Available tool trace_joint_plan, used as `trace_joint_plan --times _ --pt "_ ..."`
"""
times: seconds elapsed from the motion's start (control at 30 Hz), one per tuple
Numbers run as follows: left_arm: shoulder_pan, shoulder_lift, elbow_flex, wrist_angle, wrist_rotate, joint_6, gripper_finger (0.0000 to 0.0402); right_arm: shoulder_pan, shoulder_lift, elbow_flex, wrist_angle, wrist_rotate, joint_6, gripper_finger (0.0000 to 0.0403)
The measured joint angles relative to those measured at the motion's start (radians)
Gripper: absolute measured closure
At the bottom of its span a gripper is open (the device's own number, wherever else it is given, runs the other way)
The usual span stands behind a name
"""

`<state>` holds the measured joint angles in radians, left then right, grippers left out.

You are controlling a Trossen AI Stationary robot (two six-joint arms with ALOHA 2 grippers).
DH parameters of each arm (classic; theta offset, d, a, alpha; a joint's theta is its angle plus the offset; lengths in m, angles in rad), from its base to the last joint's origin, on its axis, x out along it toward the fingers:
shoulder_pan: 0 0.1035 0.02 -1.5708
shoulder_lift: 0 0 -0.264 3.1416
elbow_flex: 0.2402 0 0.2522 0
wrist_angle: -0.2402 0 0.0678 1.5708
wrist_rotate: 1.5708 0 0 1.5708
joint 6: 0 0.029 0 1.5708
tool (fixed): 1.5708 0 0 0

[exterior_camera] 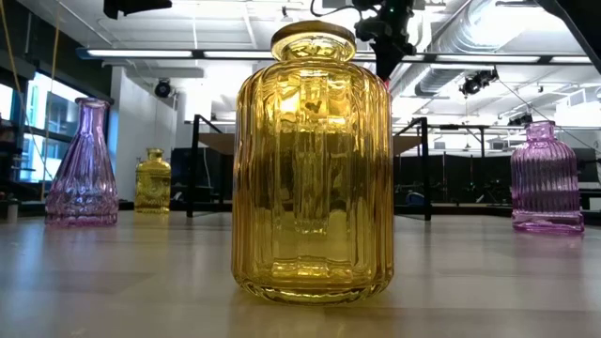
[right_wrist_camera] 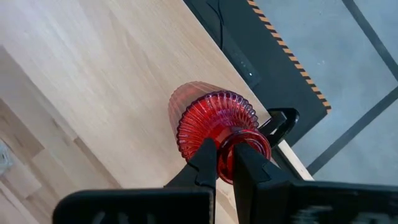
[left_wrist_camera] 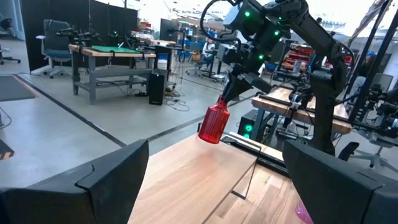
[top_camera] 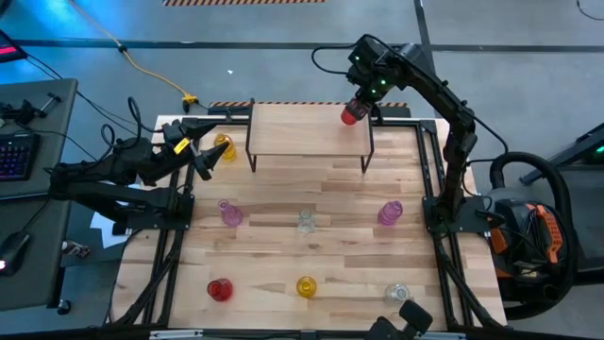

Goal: Sort vases onto shelf
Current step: Put the top red vase on the shelf

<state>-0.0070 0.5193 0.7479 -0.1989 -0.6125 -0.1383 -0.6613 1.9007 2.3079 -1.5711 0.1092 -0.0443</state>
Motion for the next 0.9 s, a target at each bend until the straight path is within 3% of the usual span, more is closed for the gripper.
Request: trace_joint_plan --times 0.9 --pt "0.000 0.000 0.000 0.000 -0.001 0.000 0.0039 0.000 0.031 -0.001 0.000 -0.007 -0.009 0.0391"
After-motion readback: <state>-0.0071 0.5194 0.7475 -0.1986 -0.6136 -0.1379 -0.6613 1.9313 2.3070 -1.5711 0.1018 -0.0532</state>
